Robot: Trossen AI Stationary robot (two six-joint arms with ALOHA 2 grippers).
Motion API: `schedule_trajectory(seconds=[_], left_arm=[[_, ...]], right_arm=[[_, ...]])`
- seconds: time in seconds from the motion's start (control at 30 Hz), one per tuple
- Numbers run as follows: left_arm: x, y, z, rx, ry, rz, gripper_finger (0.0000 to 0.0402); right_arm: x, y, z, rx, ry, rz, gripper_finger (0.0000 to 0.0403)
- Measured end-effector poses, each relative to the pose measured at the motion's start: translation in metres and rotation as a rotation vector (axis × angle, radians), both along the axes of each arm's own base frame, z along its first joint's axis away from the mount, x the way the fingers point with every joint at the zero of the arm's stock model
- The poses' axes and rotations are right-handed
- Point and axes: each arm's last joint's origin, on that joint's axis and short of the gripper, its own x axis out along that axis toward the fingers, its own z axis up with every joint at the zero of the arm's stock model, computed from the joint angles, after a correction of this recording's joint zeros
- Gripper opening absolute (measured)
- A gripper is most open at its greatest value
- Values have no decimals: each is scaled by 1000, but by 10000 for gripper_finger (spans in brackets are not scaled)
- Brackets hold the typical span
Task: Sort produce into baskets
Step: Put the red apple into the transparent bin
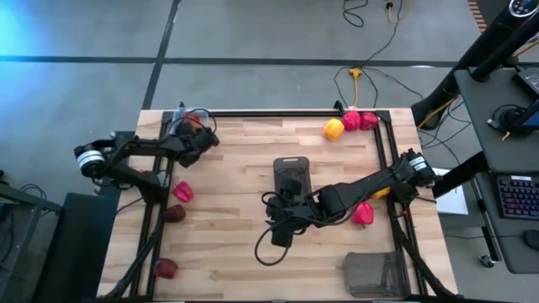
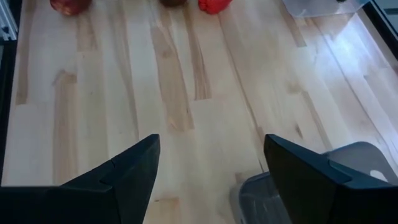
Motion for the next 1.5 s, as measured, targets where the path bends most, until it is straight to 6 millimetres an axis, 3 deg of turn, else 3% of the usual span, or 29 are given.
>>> schedule_trajectory(seconds=[0.27,0.43,0.57,0.73,0.83,0.97,1.07,1.23,1.5], left_arm=[[1,4,14,14,42,0,347],[1,3,39,3,57,-5,347],[-1,-9,67,-44,44,-67,345],[5,-44,98,-71,2,-295,325],[14,-75,113,-165,-18,-590,311],[22,-130,120,-363,-67,-1056,297],[15,-175,118,-458,-40,-1291,290],[-17,-223,111,-593,52,-1383,288],[-41,-231,94,-836,356,-1247,330]], right_arm=[[-1,-1,0,11,0,-14,308],[0,-3,1,-3,1,-16,323],[0,-5,1,-9,3,-15,332],[2,-9,1,16,-4,-54,345],[2,-10,1,15,-5,-52,353],[2,-9,1,-7,-6,-24,358],[2,-7,2,-31,-1,7,359],[-1,3,2,-1,-11,14,359],[-3,20,6,119,-90,-37,359]])
